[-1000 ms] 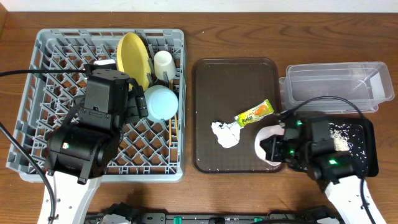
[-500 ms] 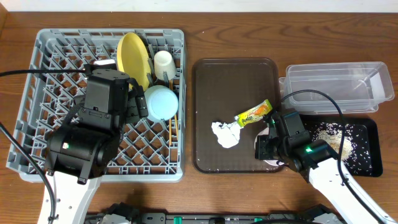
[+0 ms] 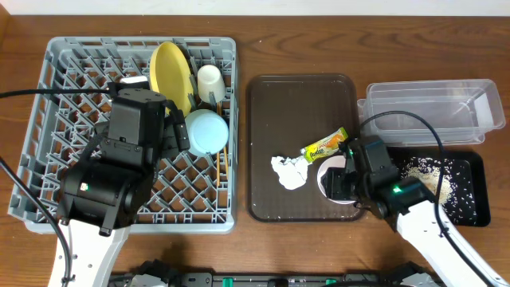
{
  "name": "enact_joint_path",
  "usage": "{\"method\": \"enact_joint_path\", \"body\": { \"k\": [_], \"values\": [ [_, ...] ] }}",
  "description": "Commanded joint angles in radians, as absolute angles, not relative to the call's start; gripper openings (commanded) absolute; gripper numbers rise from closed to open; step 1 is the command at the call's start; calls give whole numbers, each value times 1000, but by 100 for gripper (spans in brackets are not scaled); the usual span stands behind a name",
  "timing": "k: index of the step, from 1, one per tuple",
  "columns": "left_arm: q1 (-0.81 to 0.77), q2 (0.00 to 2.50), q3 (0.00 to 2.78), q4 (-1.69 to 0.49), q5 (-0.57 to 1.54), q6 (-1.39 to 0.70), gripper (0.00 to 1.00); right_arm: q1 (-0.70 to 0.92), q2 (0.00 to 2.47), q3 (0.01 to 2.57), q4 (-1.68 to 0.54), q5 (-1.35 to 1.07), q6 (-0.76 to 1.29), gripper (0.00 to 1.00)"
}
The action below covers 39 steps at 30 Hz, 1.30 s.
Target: Sort waste into correct bins and load items into the dishwasher rack
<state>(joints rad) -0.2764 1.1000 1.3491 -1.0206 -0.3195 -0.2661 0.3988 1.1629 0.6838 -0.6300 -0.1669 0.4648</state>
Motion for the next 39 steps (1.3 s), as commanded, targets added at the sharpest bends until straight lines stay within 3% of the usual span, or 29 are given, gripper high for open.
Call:
{"method": "enact_joint_path", "body": {
  "k": [1,2,4,8,13,17,19,23,32,39],
  "values": [
    [-273,1103,1352,-1021,-322,-275,94,401,1130,788,-707,-61,497,43],
    [-273,1103,1352,-1021,-322,-275,94,397,1121,817,-763,-4,523,37],
    [-273,1103,1352,-1021,-322,-275,94,382,1103,858,-875,108,603,1],
    [-273,1103,1352,-1021,-322,-275,94,326,1056,872,-1054,230,815,1],
    [-273,1103,1352,-1021,-322,-275,94,220,1028,870,-1300,357,1254,2],
    [-273,1103,1352,-1021,-322,-275,94,129,1025,855,-1530,472,1688,14],
    [-273,1103,1352,-1021,-322,-275,94,95,1025,835,-1596,525,1806,12],
    [-273,1103,1352,-1021,-322,-275,94,47,1025,769,-1582,575,1868,1],
    [-273,1103,1352,-1021,-322,-275,94,-40,1025,620,-1363,601,1860,1],
    [-273,1103,1352,-1021,-322,-275,94,-146,1025,593,-1190,587,1571,1]
  ]
}}
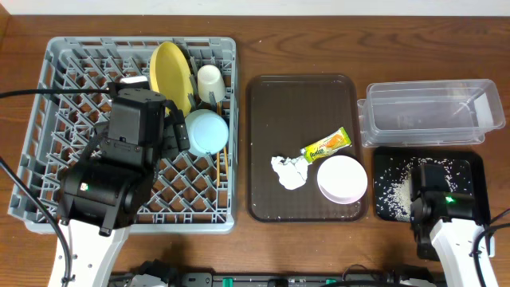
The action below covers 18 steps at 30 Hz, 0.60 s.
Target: Sort waste into correct bins and load items into the dishwasher rack
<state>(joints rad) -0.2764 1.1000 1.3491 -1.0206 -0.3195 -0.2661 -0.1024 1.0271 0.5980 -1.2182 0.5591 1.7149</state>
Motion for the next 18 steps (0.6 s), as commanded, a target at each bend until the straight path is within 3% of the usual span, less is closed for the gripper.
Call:
{"method": "enact_joint_path", "body": {
  "k": [1,11,18],
  "values": [
    [-273,1103,1352,-1021,-322,-275,94,-162,1025,593,-1175,577,1544,1],
    [-273,1103,1352,-1021,-322,-275,94,-431,1026,593,-1001,399,1212,1],
    [-273,1103,1352,-1021,-322,-275,94,-620,1039,593,-992,391,1143,1]
  ]
}}
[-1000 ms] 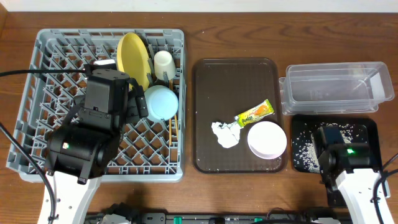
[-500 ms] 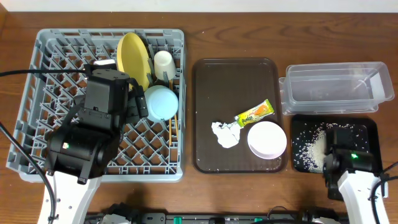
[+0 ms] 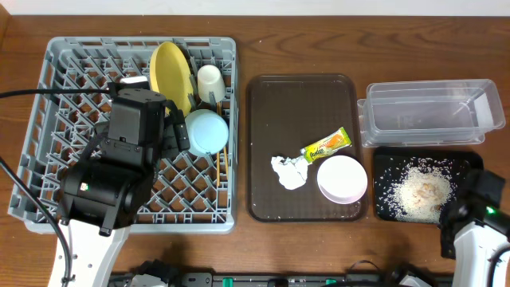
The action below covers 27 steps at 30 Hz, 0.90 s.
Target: Sort waste into correct bins and load items into the dishwasher rack
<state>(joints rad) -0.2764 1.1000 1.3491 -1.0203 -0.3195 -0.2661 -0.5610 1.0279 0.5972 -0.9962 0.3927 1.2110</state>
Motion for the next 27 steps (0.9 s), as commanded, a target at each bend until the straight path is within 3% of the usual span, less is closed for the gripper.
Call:
{"method": "enact_joint_path", "body": {
  "k": [1,10,27],
  "values": [
    [-273,1103,1352,-1021,-322,-275,94,-641,1045,591,-987,387,1143,1],
    [-273,1103,1352,-1021,-322,-275,94,-749,1172,561,-854,294,1089,1],
    [-273,1103,1352,-1021,-322,-275,94,-752,1284,561,-707,153,891,1]
  ]
}}
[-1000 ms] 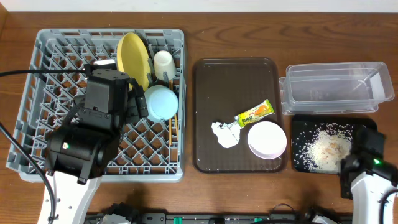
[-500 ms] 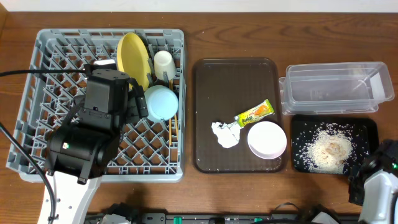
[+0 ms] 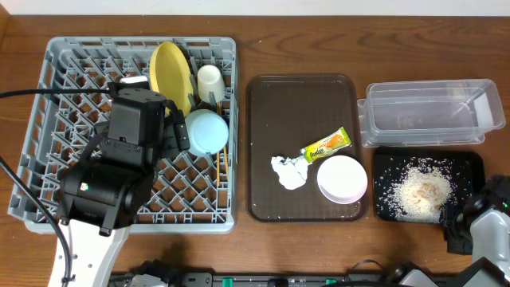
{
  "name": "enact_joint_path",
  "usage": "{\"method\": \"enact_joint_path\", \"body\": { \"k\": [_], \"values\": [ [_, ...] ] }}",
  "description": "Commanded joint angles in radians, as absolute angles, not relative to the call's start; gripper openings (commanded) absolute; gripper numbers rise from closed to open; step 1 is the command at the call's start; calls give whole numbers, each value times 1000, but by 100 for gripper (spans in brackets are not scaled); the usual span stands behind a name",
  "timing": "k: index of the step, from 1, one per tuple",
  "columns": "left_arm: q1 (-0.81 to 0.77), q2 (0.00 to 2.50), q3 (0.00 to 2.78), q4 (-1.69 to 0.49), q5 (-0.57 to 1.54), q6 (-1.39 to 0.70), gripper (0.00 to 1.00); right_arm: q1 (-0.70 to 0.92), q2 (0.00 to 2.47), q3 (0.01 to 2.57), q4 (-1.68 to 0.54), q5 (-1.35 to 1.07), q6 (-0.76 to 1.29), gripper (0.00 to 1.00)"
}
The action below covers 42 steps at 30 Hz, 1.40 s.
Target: Sort waste into correct bins and load items into the dishwasher rack
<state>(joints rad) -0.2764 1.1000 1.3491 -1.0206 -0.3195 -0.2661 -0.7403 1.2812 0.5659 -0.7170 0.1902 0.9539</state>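
The grey dish rack (image 3: 48, 119) at the left holds a yellow plate (image 3: 171, 72), a white cup (image 3: 210, 82), a light blue bowl (image 3: 207, 131) and chopsticks (image 3: 221, 167). My left gripper (image 3: 177, 131) sits beside the blue bowl, and the arm body hides its jaws. On the brown tray (image 3: 295, 104) lie a crumpled white napkin (image 3: 288, 171), a yellow-green snack wrapper (image 3: 327, 144) and an empty white bowl (image 3: 343, 178). My right gripper (image 3: 478, 219) is at the bottom right corner, off the black tray (image 3: 470, 163), with its jaws unclear.
A clear plastic bin (image 3: 426, 115) stands at the back right. The black tray in front of it carries a heap of rice (image 3: 421, 191). The left arm's bulk covers the middle of the rack.
My right arm has drawn a little further back toward the bottom right corner, away from the black tray's front edge. The left arm and all objects are unchanged.
My right gripper was first at the white bowl on the brown tray. Then it was over the black tray with the rice, the bowl left empty on the brown tray. Later it stood at that tray's front right corner, and now it is further back.
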Motion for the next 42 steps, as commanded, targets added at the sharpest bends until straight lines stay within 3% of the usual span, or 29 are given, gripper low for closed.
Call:
{"method": "enact_joint_path", "body": {
  "k": [1,32,42],
  "values": [
    [-273,1103,1352,-1021,-322,-275,94,-752,1284,561,-699,139,876,1],
    [-273,1103,1352,-1021,-322,-275,94,-752,1284,561,-642,7,678,2],
    [-273,1103,1352,-1021,-322,-275,94,-752,1222,612,-807,113,684,1]
  ]
}}
